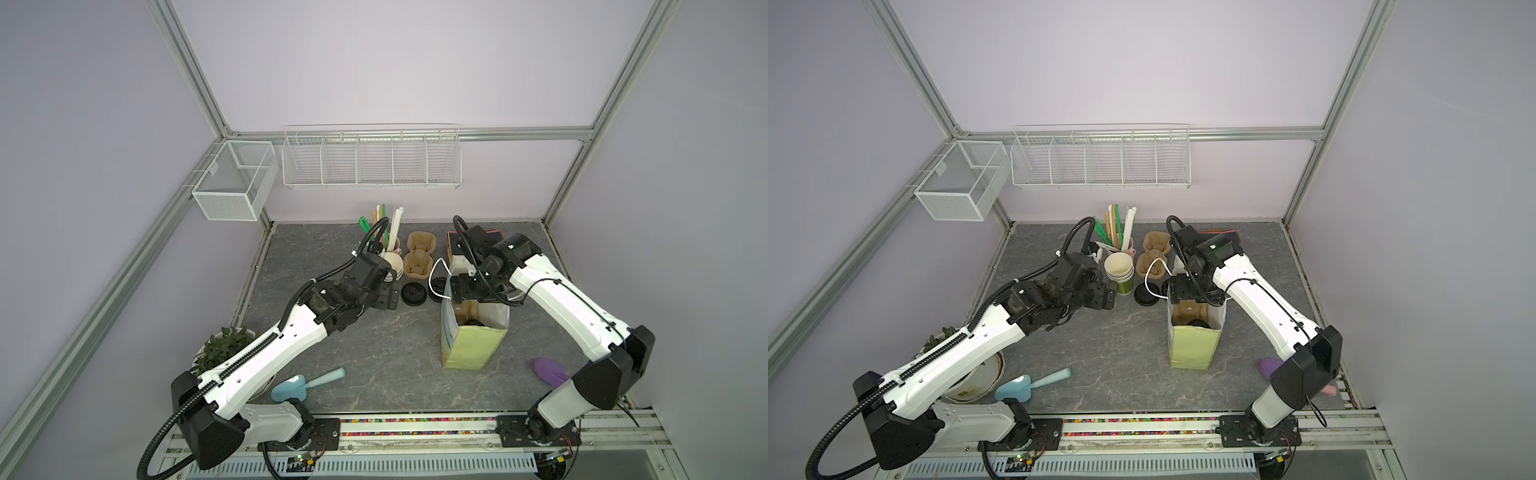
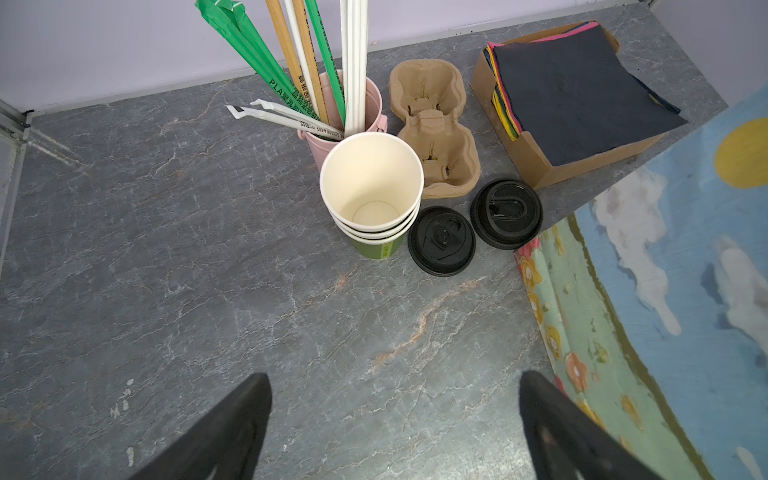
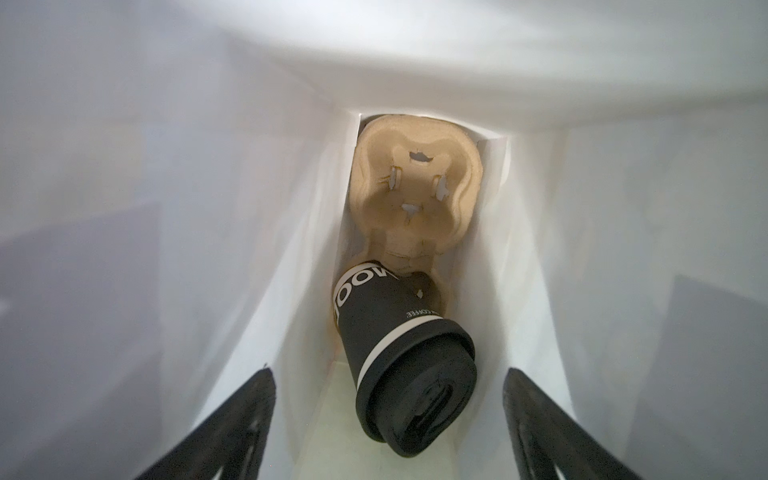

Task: Pack the takeout coffee
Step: 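Raise the right gripper out of the bag while the left arm lifts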

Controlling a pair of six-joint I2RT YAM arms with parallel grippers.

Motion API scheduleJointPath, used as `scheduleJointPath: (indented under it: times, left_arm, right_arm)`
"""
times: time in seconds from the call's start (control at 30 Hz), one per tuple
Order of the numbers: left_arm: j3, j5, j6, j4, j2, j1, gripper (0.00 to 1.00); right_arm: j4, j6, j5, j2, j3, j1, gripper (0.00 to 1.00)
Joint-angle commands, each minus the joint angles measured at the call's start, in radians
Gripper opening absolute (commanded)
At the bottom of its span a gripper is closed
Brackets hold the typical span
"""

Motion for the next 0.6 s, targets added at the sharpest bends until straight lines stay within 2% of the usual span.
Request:
scheduleJointPath:
  times: [0.0, 0.33, 0.57]
  left_arm:
    - [-0.002, -0.022, 0.014, -0.002, 0.000, -0.006, 0.94]
    - [-0.005, -0.029, 0.013, 0.003, -0.011, -0.006, 0.94]
    - [0.025, 0.005, -0.006, 0.003, -0.007, -0.003, 0.94]
  right_arm:
    - [-0.035, -0.018, 0.018, 0.008, 0.040, -0.007, 0.89]
    - [-0.031, -0.073, -0.009, -0.029, 0.162, -0.008, 0.89]
    - [-0.042, -0.132, 0.012, -0.082, 0.290, -0.008, 0.88]
